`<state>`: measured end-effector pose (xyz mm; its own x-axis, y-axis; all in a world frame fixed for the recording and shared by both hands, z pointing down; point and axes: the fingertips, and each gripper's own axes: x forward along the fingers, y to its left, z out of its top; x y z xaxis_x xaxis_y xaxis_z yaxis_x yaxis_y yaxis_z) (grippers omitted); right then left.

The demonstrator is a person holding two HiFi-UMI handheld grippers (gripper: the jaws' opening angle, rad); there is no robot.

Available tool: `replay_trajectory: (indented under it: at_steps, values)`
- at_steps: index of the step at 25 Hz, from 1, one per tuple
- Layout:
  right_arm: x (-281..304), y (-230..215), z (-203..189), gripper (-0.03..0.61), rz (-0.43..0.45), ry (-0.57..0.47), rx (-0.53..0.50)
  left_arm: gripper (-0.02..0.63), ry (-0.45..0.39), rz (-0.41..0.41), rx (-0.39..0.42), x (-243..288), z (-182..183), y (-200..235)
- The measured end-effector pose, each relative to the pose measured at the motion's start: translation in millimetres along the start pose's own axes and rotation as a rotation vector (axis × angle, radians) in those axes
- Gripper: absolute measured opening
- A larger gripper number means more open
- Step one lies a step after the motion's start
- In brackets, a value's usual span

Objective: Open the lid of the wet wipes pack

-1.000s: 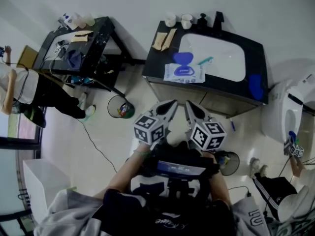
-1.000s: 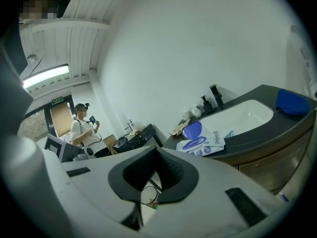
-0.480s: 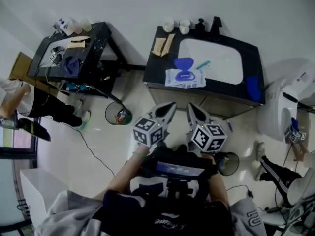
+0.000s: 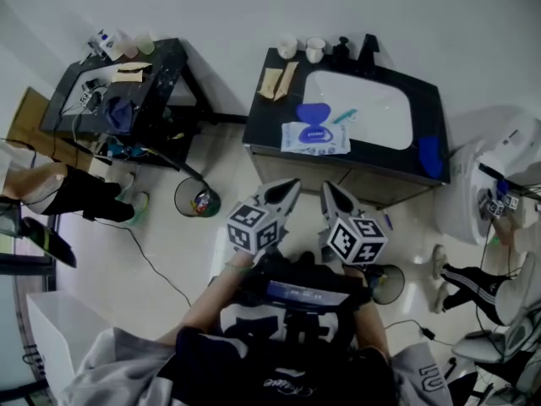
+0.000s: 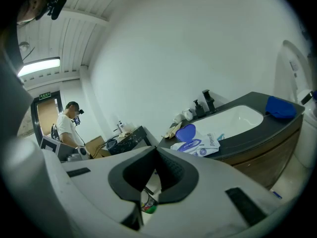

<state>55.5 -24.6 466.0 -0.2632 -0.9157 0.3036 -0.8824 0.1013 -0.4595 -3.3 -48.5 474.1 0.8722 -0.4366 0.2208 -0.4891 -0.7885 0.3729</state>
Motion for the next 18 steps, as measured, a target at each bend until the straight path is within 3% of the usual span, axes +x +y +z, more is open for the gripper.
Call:
replay_trajectory:
  at_steps: [18]
  values:
    - [-1.7,5.8,-6.5,0.002,0.009,0.026,-0.037,0.008,-0.004,0.042,-0.01,-7.3,-4.7,7.3]
